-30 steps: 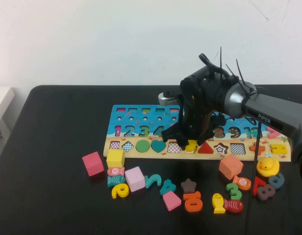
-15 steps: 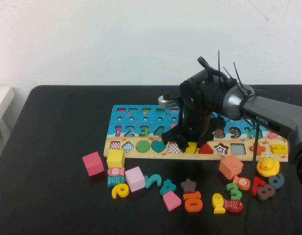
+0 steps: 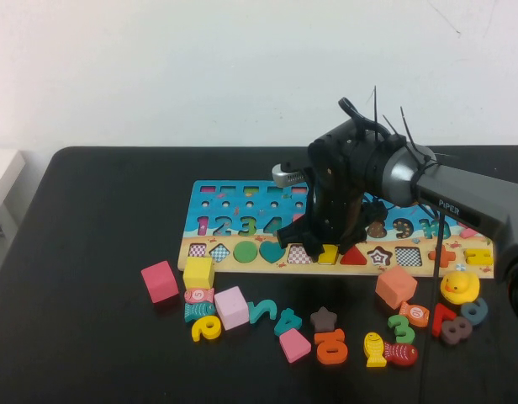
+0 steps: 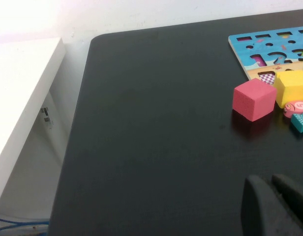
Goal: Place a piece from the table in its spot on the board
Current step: Place the "five-pointed star" into the hole of the five-pointed star
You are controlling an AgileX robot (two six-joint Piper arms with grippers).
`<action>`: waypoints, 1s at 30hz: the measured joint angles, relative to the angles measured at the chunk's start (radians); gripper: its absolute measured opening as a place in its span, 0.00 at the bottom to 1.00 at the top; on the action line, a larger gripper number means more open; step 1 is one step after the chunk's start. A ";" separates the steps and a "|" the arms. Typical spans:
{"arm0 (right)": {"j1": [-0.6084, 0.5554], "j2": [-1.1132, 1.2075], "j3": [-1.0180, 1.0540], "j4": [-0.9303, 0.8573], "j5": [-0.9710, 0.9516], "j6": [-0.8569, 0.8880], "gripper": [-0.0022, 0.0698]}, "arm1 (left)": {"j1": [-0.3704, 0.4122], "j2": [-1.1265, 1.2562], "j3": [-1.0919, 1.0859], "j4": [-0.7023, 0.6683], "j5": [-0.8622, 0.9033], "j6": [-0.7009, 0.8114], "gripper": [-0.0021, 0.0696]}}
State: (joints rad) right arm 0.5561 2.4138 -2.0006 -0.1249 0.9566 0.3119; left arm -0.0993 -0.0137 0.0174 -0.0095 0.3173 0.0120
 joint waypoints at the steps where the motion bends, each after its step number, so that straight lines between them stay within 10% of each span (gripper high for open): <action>1: 0.000 0.000 0.000 0.000 0.002 0.007 0.54 | 0.000 0.000 0.000 0.000 0.000 0.000 0.03; 30: 0.000 0.013 -0.080 -0.045 0.152 0.077 0.54 | 0.000 0.000 0.000 0.000 0.000 0.000 0.03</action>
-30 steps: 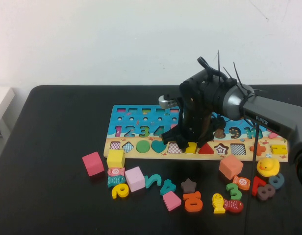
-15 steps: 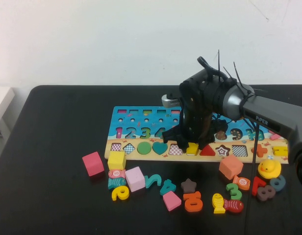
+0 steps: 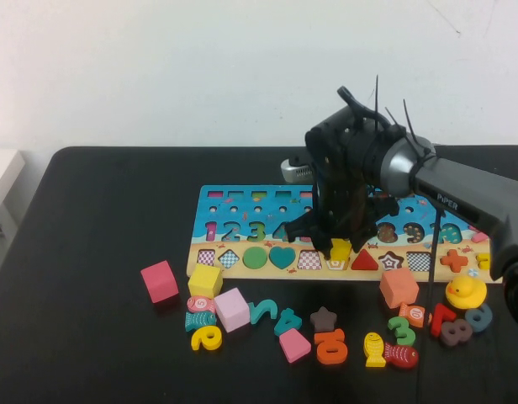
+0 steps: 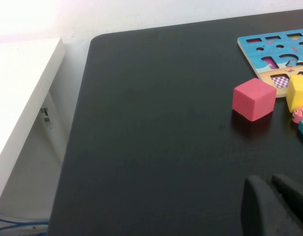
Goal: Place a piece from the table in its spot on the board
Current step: Place the "five-pointed star" into the hole of the five-pointed star
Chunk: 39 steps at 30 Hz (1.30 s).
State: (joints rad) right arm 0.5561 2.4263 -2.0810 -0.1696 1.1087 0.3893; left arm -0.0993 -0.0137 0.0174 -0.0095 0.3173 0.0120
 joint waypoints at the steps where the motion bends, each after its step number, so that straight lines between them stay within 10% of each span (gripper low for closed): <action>1: 0.000 0.000 -0.012 -0.002 0.012 -0.002 0.54 | 0.000 0.000 0.000 0.000 0.000 0.000 0.03; 39: 0.000 0.032 -0.038 0.029 0.063 -0.008 0.54 | 0.000 0.000 0.000 0.000 0.000 -0.003 0.03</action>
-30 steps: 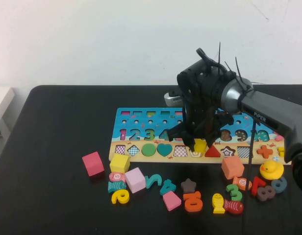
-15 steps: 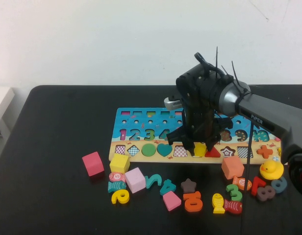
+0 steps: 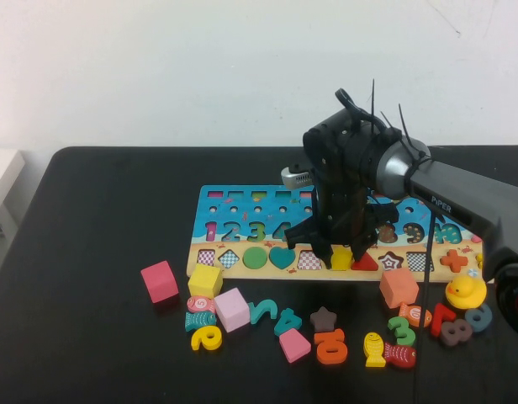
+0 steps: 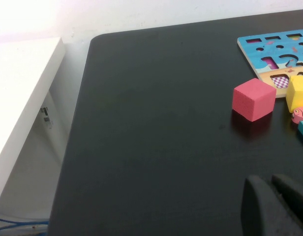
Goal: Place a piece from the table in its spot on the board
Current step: Place the "five-pointed star" into the hole of the five-pointed star
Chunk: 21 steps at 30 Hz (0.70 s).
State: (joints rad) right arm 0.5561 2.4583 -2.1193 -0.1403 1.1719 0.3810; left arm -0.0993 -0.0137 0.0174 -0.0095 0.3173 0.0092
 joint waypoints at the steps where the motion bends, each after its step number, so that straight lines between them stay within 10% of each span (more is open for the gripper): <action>1: 0.000 0.000 0.000 0.000 0.000 0.000 0.54 | 0.000 0.000 0.000 0.000 0.000 0.000 0.03; 21: 0.000 0.000 0.000 0.000 -0.002 -0.018 0.54 | 0.000 0.000 0.000 0.000 0.000 0.000 0.03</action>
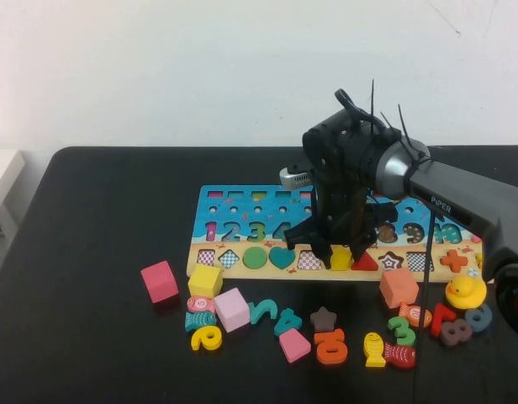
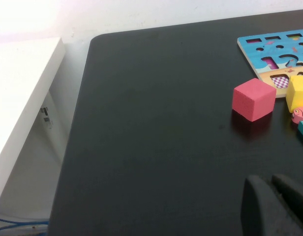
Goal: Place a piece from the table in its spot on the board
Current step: Place the "five-pointed star" into the hole of the five-pointed star
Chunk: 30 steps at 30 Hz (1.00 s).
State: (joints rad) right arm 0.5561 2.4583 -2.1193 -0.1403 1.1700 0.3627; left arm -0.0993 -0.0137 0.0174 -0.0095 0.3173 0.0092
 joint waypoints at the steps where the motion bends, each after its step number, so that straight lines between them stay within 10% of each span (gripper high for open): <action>1: 0.000 0.000 0.000 0.000 0.000 0.000 0.54 | 0.000 0.000 0.000 0.000 0.000 0.000 0.03; 30: 0.000 0.011 -0.043 0.002 0.044 -0.027 0.54 | 0.000 0.000 0.000 0.000 0.000 -0.003 0.03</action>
State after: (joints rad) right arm 0.5561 2.4694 -2.1620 -0.1381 1.2140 0.3357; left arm -0.0993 -0.0137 0.0174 -0.0095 0.3173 0.0062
